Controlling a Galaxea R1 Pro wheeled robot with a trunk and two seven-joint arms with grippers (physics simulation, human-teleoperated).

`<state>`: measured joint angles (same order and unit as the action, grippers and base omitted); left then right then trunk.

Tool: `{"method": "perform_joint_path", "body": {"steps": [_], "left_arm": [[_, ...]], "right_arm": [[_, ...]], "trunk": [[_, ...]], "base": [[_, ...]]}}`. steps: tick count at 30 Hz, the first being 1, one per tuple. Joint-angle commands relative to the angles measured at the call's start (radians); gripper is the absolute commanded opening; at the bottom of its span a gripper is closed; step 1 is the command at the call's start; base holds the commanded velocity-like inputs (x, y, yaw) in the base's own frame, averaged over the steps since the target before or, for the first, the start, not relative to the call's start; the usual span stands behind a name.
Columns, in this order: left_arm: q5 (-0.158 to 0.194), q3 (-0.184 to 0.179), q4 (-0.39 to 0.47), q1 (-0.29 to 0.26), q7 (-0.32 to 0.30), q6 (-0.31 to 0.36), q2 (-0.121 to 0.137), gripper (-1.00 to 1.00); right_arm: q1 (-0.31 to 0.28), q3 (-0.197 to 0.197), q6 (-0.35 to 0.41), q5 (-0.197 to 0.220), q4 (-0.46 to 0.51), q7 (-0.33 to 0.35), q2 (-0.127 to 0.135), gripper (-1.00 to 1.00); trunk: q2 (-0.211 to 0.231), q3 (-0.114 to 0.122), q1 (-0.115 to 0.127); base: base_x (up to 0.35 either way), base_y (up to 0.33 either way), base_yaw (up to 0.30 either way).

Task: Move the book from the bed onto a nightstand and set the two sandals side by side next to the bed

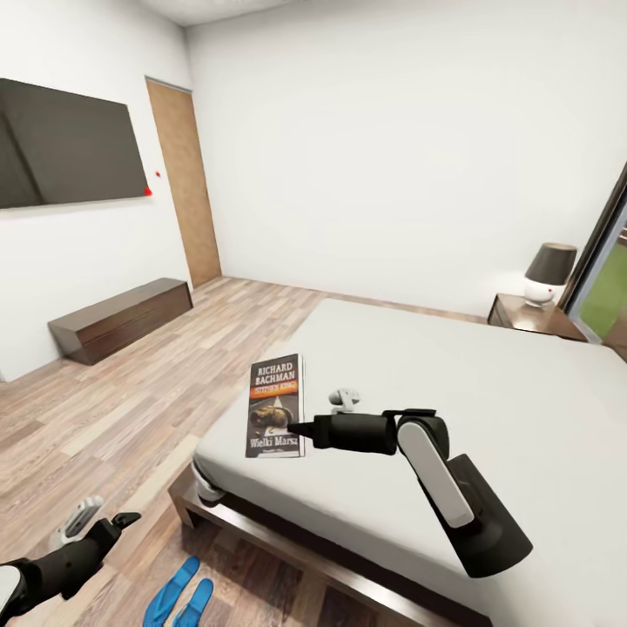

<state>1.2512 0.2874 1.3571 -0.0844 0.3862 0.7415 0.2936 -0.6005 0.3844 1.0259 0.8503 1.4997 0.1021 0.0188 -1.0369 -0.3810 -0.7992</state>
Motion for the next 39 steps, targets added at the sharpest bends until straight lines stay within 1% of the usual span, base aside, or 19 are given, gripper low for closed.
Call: {"method": "perform_joint_path", "body": {"steps": [1,4,6,7,10,11,12,13,17,18,21,22,24,30,32,34,39], "left_arm": [[0.007,0.001,-0.006,0.002,0.01,-0.008,-0.001,1.0],[-0.003,-0.001,-0.03,0.013,0.01,-0.043,-0.005,1.0],[-0.006,-0.003,-0.052,0.019,0.01,-0.072,-0.013,1.0],[-0.006,-0.003,-0.052,0.019,0.01,-0.072,-0.013,1.0],[-0.009,-0.005,-0.078,0.024,0.01,-0.112,-0.027,1.0],[-0.009,-0.005,-0.078,0.024,0.01,-0.112,-0.027,1.0],[-0.01,-0.005,-0.085,0.025,0.011,-0.122,-0.032,1.0],[-0.012,-0.006,-0.094,0.026,0.013,-0.136,-0.04,1.0],[-0.014,-0.007,-0.117,0.028,0.017,-0.153,-0.055,1.0],[-0.014,-0.007,-0.117,0.028,0.017,-0.153,-0.055,1.0],[-0.014,-0.01,-0.144,0.029,0.019,-0.174,-0.067,1.0],[-0.015,-0.011,-0.157,0.029,0.019,-0.191,-0.074,1.0],[-0.017,-0.011,-0.162,0.029,0.019,-0.198,-0.077,1.0],[-0.058,-0.009,-0.182,0.029,0.02,-0.225,-0.097,1.0],[-0.064,-0.008,-0.185,0.029,0.02,-0.231,-0.102,1.0],[-0.076,-0.006,-0.192,0.029,0.022,-0.261,-0.114,1.0],[-0.086,-0.01,-0.218,0.029,0.024,-0.317,-0.125,1.0]], "right_arm": [[-0.001,0.002,0.002,-0.009,0.001,0.01,0.0,-1.0],[-0.001,0.005,0.002,-0.029,0.001,0.01,-0.002,-1.0],[-0.001,0.006,0.001,-0.044,0.001,0.01,-0.007,-1.0],[-0.001,0.006,0.001,-0.044,0.001,0.01,-0.007,-1.0],[-0.001,0.008,0.001,-0.066,0.001,0.01,-0.018,-1.0],[0.0,0.009,0.001,-0.073,0.001,0.01,-0.021,-1.0],[0.0,0.009,0.001,-0.073,0.001,0.01,-0.021,-1.0],[0.0,0.01,0.001,-0.086,0.001,0.01,-0.027,-1.0],[0.0,0.011,0.001,-0.104,0.001,0.01,-0.034,-1.0],[0.0,0.011,0.001,-0.104,0.001,0.01,-0.034,-1.0],[0.001,0.01,0.001,-0.111,0.001,0.011,-0.037,-1.0],[0.001,0.01,0.001,-0.114,0.001,0.011,-0.038,-1.0],[0.001,0.01,0.001,-0.115,0.001,0.011,-0.038,-1.0],[0.001,0.01,0.001,-0.118,0.001,0.011,-0.039,-1.0],[0.001,0.01,0.001,-0.118,0.001,0.011,-0.039,-1.0],[0.001,0.011,0.001,-0.118,0.001,0.011,-0.039,-1.0],[0.001,0.011,0.0,-0.118,0.001,0.011,-0.039,-1.0]], "trunk": [[-0.001,-0.001,0.0],[-0.001,-0.001,0.0],[-0.001,-0.001,0.0],[-0.001,-0.001,0.0],[-0.001,-0.001,0.0],[-0.001,-0.001,0.0],[-0.001,-0.001,0.0],[-0.001,-0.001,0.0],[-0.001,-0.001,0.0],[-0.001,-0.001,0.0],[-0.001,-0.001,0.0],[-0.001,-0.001,0.0],[-0.001,-0.001,0.0],[-0.001,-0.001,0.0],[-0.001,-0.001,0.0],[-0.001,-0.001,0.0],[-0.001,-0.001,0.0]], "base": [[0.0,0.0,0.277],[0.0,0.0,0.278],[0.0,0.0,0.278],[0.0,0.0,0.278],[0.0,0.0,0.278],[0.0,0.0,0.278],[0.0,0.0,0.278],[0.0,0.0,0.278],[0.0,0.0,0.278],[0.0,0.0,0.278],[0.0,0.0,0.278],[0.0,0.0,0.278],[0.0,0.0,0.278],[0.0,0.0,0.278],[0.0,0.0,0.278],[0.0,0.0,0.278],[0.0,0.0,0.278]]}}
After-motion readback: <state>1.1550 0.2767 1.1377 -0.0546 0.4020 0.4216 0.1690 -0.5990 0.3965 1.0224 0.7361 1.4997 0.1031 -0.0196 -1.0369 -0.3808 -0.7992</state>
